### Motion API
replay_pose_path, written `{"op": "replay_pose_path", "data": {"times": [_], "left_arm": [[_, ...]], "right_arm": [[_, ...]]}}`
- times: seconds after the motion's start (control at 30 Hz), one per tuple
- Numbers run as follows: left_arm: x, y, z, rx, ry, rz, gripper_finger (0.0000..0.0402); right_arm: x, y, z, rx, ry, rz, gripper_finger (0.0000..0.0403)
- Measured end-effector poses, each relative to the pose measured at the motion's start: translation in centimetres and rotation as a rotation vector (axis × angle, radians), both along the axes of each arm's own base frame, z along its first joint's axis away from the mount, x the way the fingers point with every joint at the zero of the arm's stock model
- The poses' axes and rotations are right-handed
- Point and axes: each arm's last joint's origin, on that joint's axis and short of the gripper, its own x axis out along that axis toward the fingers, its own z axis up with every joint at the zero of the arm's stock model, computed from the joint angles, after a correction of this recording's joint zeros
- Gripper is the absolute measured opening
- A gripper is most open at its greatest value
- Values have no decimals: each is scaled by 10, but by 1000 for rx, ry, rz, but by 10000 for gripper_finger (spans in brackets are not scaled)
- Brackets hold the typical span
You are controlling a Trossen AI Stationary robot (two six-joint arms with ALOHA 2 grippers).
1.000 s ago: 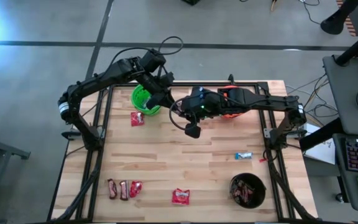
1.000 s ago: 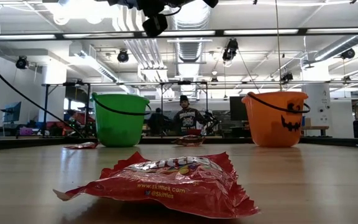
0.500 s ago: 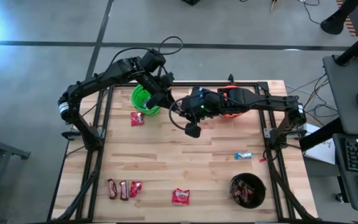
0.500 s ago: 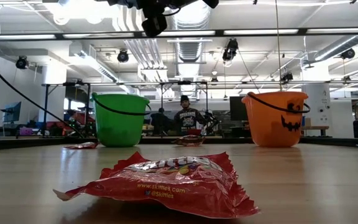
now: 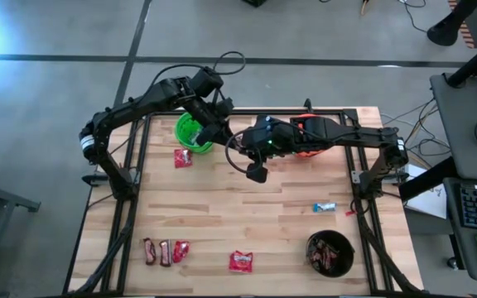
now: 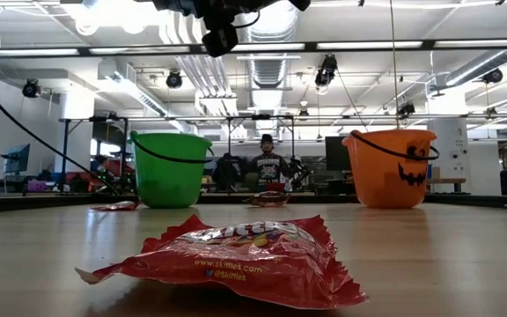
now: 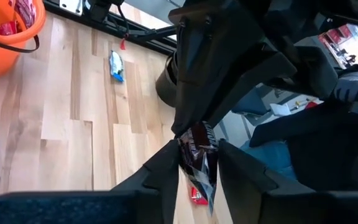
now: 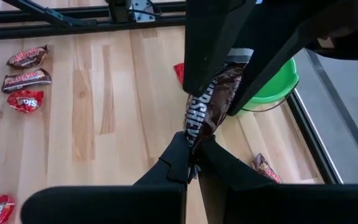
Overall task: Sort candy
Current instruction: Put the brown candy into the black bucket
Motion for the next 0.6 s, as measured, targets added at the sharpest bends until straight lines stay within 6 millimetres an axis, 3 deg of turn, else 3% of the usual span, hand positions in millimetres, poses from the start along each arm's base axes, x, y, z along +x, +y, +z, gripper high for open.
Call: {"op": "replay_pose_path", "data": {"times": [0.33,0.6], "left_arm": [[-3,-2,-3,50,-16,-50,9],[-3,-2,-3,66,-25,-60,6]], "right_arm": [[0,0,0,-7,3,5,13],[-1,0,1,15,-3,-6,13]]}}
